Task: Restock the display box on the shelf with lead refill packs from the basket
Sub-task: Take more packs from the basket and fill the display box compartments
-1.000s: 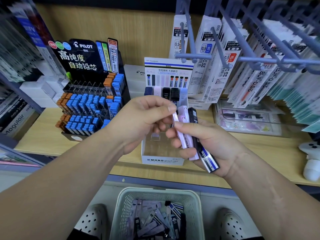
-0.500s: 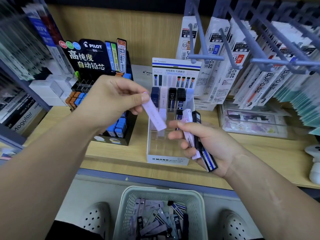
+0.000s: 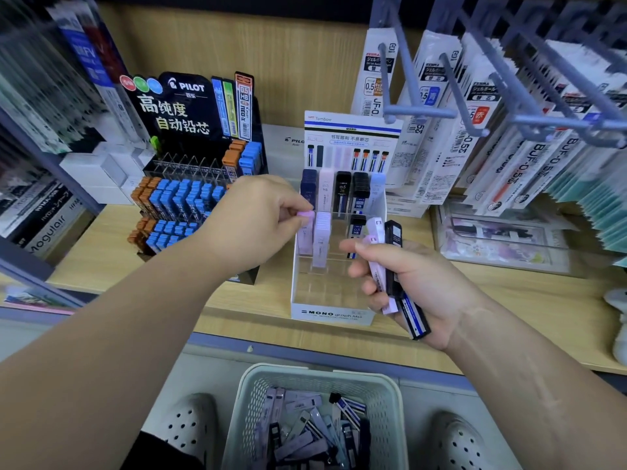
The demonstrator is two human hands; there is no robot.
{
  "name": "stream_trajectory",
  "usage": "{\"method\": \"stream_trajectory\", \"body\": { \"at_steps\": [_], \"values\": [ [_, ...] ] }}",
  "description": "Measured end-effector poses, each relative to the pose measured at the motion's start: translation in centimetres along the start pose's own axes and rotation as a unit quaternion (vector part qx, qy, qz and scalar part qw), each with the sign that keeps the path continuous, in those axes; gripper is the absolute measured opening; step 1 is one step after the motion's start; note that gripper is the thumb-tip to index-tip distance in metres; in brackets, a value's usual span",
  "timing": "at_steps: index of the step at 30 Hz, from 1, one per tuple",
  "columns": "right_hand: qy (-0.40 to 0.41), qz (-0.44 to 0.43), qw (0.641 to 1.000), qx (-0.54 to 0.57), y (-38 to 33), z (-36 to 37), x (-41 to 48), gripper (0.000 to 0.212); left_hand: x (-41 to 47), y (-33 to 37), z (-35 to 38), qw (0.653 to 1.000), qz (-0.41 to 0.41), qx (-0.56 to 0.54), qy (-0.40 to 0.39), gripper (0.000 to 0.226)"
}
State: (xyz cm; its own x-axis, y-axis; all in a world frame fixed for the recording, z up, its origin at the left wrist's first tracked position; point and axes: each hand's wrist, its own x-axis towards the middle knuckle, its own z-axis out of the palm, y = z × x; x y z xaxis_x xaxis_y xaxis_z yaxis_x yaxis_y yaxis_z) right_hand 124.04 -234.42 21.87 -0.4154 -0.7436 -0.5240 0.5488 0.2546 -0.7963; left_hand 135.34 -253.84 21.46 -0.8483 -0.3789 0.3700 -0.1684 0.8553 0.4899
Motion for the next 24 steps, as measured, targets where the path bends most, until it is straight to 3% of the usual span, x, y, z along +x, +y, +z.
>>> {"method": "stream_trajectory", "body": {
  "at_steps": [6,14,17,19,21,24],
  "values": [
    [-0.061,-0.005,0.998,-0.011,0.0,-0.4,-0.2,0.031,0.2,-0.3,1.5,0.998,0.028,0.063,0.006,0.005],
    [-0.109,-0.008,0.994,0.01,-0.3,-0.6,-0.6,0.046,0.6,0.5,1.4,0.996,-0.028,0.085,0.016,0.01],
    [-0.112,-0.017,0.993,0.031,-0.4,-0.6,-0.6,0.045,0.6,3.0,0.2,0.989,-0.087,-0.113,0.031,0.003],
    [-0.111,-0.025,0.993,0.029,-0.6,-0.5,-0.6,0.042,0.3,4.8,-0.2,0.954,-0.126,-0.271,-0.011,0.006],
    [-0.112,-0.033,0.993,0.022,-0.6,-0.2,-0.6,0.042,-0.2,5.7,0.2,0.936,-0.132,-0.32,-0.059,0.006],
    [-0.11,-0.034,0.993,0.023,-0.4,0.1,-0.4,0.063,-0.6,5.8,0.9,0.932,-0.134,-0.331,-0.07,0.01]
  ]
}}
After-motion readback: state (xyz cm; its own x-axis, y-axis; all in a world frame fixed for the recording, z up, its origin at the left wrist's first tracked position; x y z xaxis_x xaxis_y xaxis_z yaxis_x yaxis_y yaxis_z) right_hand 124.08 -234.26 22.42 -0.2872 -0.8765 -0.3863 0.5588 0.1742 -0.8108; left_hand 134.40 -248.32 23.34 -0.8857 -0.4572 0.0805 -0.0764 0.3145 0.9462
